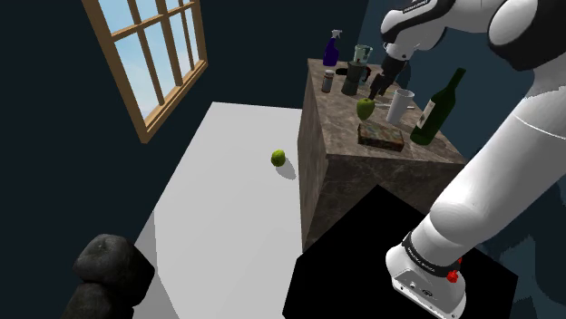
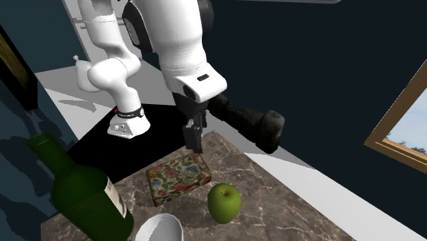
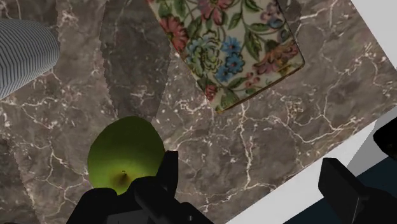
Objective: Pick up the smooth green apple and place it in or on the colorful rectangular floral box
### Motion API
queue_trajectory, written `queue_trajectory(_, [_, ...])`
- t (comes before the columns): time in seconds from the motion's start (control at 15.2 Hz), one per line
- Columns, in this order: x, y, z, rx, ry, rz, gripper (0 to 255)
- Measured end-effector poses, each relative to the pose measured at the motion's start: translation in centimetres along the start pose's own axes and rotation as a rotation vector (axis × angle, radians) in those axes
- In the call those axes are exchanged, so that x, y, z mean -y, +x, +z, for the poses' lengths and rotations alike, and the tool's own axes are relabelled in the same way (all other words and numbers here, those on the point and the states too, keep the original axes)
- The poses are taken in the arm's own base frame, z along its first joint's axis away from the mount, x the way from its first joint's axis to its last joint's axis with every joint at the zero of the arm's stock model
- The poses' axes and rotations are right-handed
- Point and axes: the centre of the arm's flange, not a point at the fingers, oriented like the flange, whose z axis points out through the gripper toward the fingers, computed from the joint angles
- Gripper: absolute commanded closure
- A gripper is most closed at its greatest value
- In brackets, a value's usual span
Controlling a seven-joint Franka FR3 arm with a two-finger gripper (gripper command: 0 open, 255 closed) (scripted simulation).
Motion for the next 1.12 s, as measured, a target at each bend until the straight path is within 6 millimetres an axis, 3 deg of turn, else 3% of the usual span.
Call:
queue_trajectory(0.59, [-11.0, 2.3, 5.0, -0.028, 0.039, 0.036, 0])
queue_trajectory(0.73, [-11.9, 2.3, 6.0, -0.031, 0.043, 0.038, 0])
queue_trajectory(1.12, [-12.0, 2.5, 9.1, -0.032, 0.045, 0.039, 0])
